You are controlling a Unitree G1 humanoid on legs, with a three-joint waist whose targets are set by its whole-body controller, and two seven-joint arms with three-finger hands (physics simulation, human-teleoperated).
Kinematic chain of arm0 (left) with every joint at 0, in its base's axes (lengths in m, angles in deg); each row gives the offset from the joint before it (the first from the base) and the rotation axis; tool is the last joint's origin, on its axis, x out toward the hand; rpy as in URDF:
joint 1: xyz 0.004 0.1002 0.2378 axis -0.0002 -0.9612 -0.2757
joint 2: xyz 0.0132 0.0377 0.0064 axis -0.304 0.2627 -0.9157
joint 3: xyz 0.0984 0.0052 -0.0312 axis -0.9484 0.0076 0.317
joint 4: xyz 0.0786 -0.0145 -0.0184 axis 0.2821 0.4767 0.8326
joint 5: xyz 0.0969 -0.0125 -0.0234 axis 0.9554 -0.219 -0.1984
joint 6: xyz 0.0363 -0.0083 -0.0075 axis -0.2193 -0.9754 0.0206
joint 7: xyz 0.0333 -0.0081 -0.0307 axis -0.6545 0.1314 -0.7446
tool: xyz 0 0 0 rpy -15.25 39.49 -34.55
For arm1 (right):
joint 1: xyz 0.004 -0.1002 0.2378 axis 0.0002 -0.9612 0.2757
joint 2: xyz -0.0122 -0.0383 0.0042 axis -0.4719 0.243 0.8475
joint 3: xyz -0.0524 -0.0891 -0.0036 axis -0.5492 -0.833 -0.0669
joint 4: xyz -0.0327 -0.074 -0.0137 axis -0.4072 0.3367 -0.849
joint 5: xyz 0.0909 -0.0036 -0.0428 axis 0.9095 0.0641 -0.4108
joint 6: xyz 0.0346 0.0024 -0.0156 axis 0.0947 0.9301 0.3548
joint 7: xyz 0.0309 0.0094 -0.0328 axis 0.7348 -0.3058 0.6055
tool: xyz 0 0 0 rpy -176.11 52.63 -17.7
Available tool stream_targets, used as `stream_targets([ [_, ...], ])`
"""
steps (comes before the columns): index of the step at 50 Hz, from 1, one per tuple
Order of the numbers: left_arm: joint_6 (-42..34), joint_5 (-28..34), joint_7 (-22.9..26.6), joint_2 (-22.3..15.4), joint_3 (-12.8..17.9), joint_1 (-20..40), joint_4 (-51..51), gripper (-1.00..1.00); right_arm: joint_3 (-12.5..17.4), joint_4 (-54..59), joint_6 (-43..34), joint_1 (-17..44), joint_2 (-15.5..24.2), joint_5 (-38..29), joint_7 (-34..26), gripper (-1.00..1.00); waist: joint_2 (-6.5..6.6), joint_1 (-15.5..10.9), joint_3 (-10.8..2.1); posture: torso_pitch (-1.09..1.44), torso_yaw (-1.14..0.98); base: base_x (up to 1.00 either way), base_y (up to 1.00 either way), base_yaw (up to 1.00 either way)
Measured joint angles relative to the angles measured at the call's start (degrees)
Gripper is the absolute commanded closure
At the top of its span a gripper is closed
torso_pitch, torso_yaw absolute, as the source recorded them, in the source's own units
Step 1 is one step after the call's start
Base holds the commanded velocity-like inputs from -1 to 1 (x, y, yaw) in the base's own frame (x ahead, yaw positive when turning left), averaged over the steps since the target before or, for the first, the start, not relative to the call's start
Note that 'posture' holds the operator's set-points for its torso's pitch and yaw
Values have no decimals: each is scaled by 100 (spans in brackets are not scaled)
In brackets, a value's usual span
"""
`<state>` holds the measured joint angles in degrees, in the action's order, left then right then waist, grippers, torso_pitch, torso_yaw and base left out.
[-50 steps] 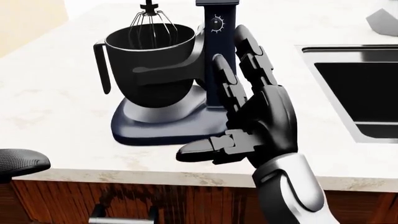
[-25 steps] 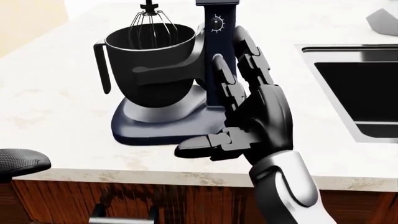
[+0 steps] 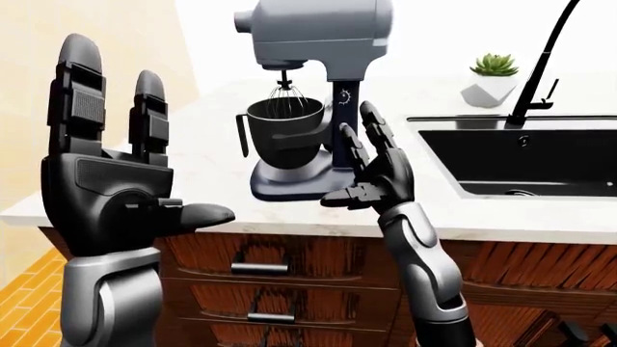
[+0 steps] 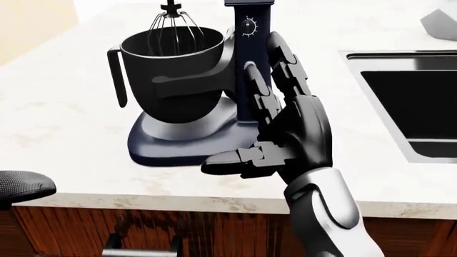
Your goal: Open the stand mixer head.
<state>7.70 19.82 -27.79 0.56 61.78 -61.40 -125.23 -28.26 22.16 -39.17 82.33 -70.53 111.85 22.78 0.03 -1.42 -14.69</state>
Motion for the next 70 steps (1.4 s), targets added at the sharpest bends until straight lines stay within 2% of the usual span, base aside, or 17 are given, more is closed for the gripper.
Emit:
stream_targets([
  [70,-27,-51,-76,-49,32,55,-19,-100,122,1625,785,653,-23,-66,-161,-100,25,-5,8,-33,0,0,0,0],
])
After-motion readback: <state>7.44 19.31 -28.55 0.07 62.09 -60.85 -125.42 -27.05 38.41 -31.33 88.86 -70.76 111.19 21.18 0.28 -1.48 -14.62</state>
